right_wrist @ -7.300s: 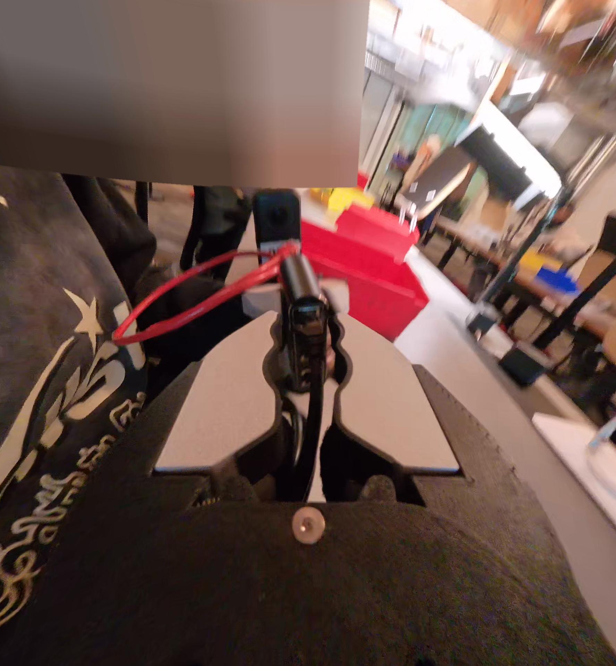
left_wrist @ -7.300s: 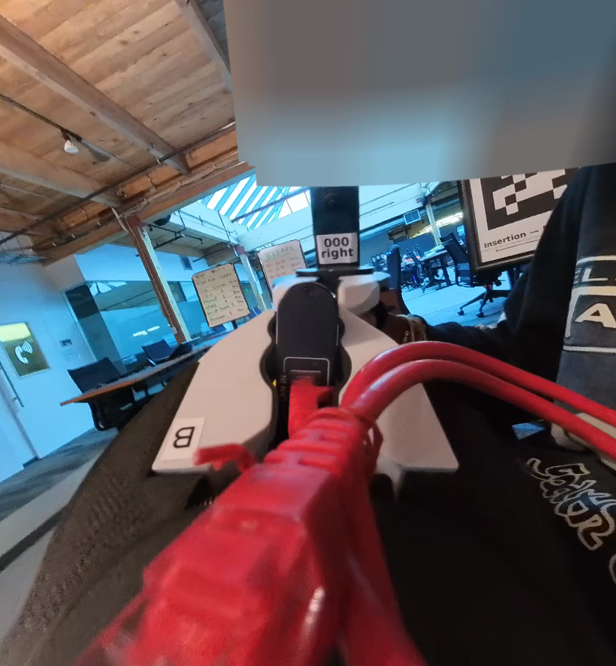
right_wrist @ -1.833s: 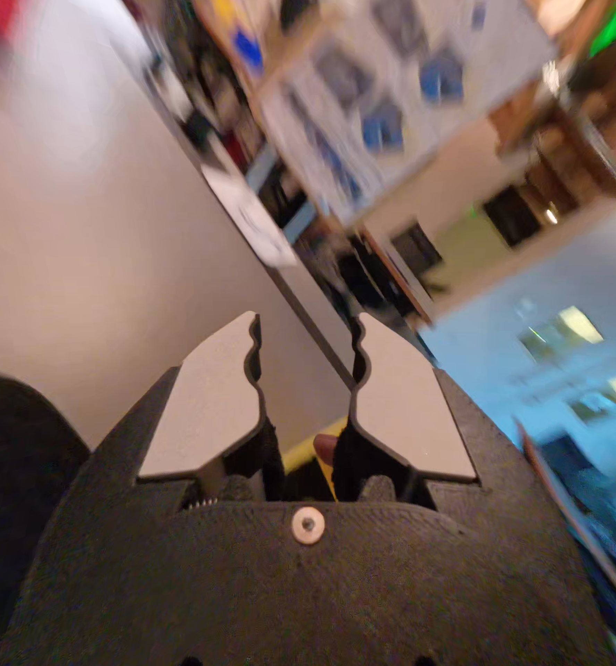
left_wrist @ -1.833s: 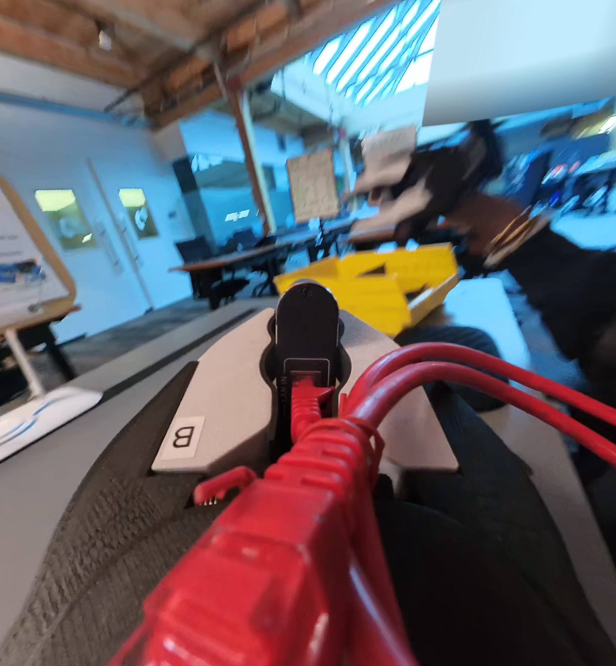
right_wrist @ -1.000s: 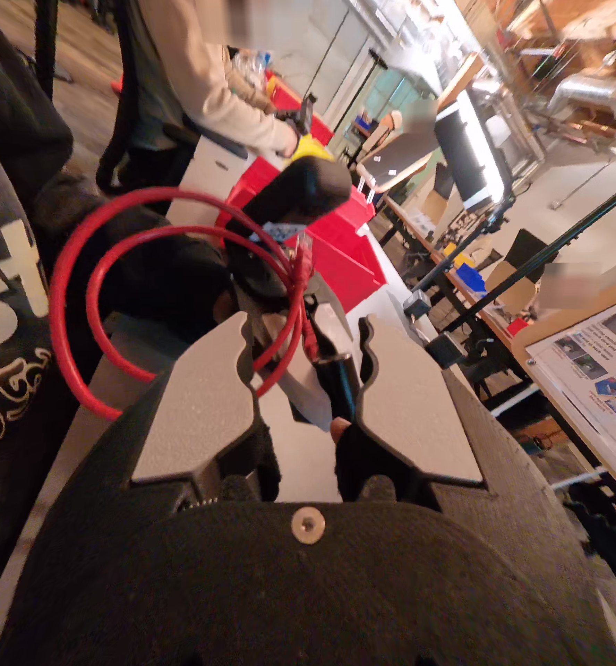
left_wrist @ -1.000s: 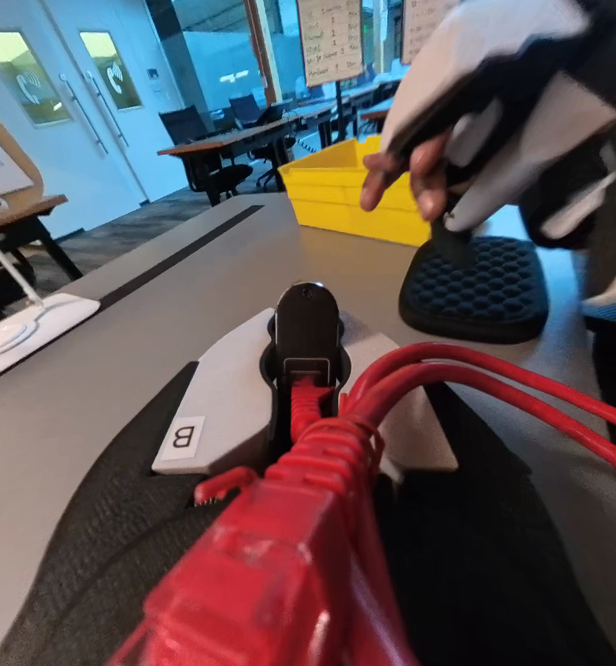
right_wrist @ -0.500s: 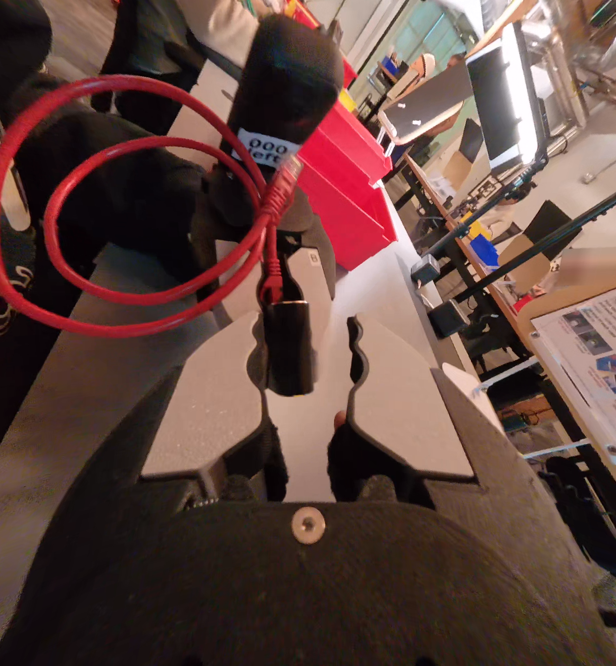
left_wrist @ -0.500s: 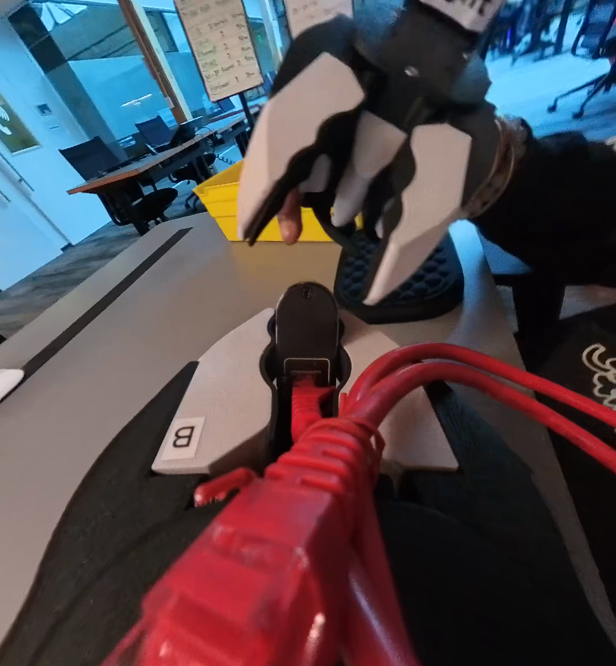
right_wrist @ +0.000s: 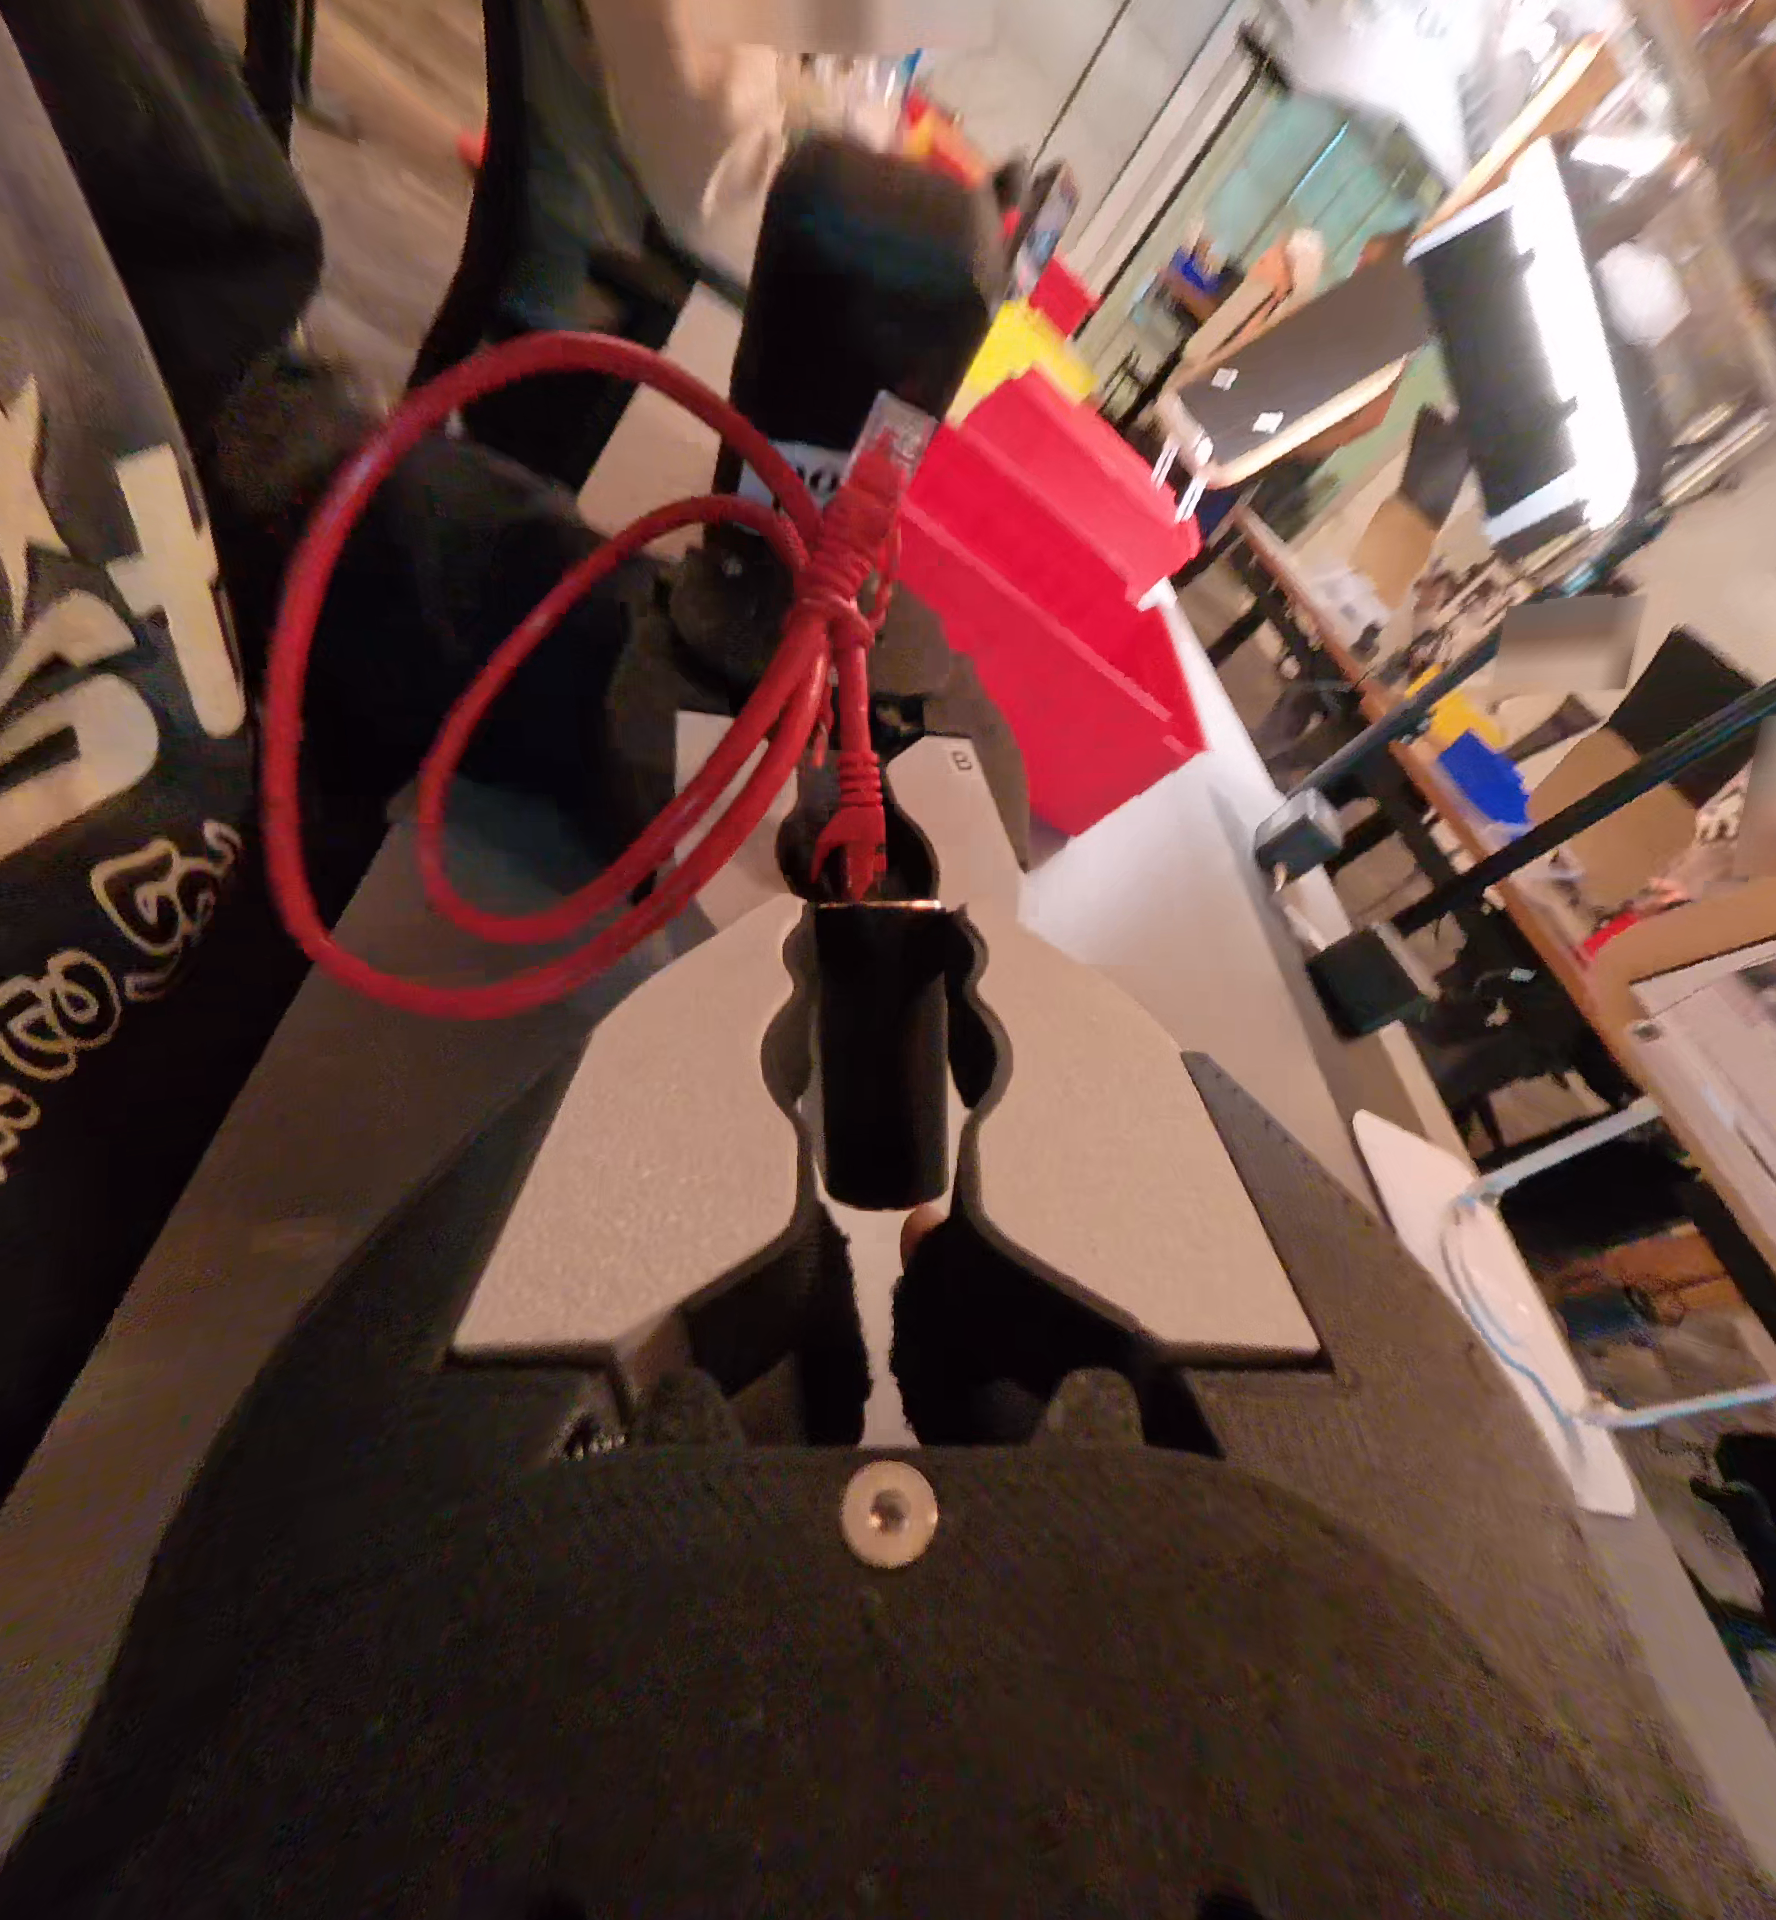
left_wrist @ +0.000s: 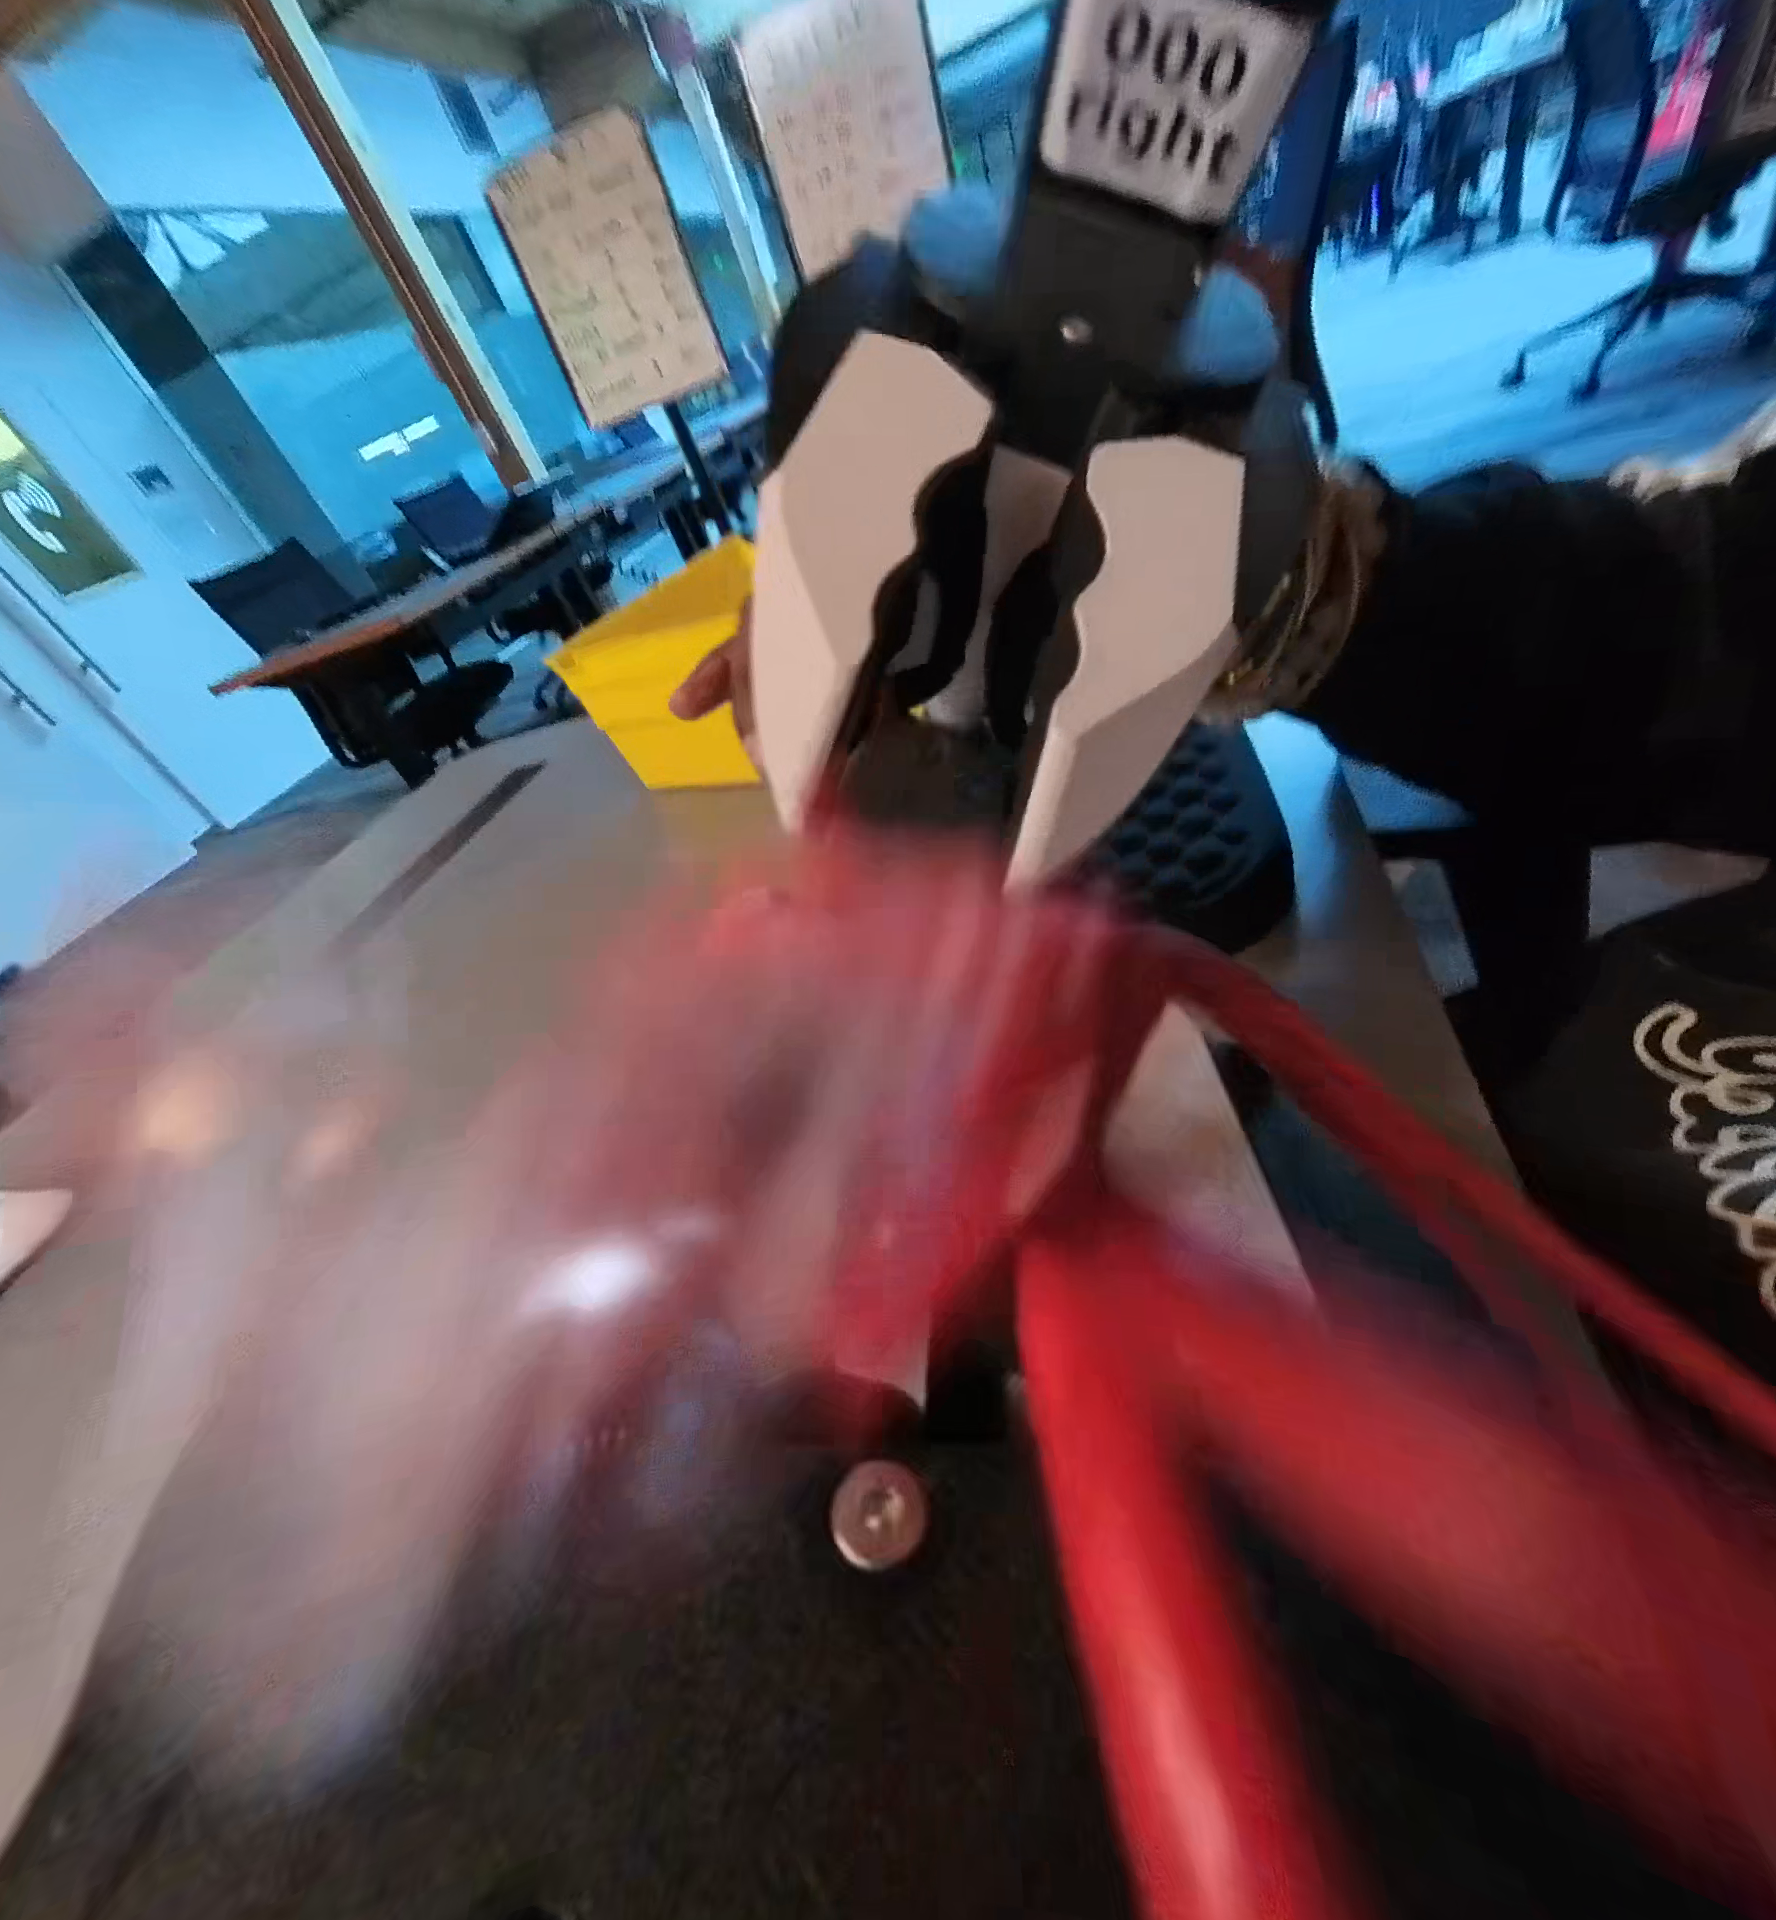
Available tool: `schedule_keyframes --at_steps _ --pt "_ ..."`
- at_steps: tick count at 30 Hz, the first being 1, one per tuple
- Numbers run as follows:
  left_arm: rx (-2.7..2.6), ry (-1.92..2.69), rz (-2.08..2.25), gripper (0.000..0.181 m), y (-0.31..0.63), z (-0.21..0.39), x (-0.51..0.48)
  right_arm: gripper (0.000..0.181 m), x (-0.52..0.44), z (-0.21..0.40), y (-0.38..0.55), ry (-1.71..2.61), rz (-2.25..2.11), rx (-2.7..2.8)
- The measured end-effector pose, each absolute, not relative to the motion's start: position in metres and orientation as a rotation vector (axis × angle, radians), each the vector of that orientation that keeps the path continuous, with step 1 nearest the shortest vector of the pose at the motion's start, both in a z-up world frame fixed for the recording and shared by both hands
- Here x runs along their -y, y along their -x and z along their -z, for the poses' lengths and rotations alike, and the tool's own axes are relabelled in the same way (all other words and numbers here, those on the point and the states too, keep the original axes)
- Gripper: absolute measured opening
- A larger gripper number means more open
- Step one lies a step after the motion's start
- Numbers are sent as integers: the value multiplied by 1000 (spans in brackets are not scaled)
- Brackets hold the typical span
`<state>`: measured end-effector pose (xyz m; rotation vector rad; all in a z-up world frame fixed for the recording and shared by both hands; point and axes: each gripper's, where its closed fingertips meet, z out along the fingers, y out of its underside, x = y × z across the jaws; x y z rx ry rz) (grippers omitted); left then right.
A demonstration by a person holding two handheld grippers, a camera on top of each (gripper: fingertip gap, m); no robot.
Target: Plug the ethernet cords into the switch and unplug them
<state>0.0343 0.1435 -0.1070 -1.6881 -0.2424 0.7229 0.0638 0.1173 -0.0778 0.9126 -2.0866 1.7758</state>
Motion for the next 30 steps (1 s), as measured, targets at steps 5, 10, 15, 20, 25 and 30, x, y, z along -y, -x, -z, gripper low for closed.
schedule_keyframes --at_steps 5,10,15,20,25,30 --pt "213 1510 -702 39 -42 82 -139 22 -136 43 -64 -874 -2193 1942" --pt "129 1487 -757 25 -51 75 -141 23 -138 43 -63 -895 -2413 1854" --pt "172 1711 -893 25 -33 104 -137 36 -143 62 -42 -896 -2049 1988" --pt "160 1906 -942 25 -25 132 -141 36 -141 90 -50 -1051 -1604 2054" --pt "142 1955 -962 25 -25 138 -137 20 -129 110 -58 -1098 -1540 2112" --pt "142 1966 -1013 25 -21 139 -136 12 -130 109 -52 -1083 -1571 2118"
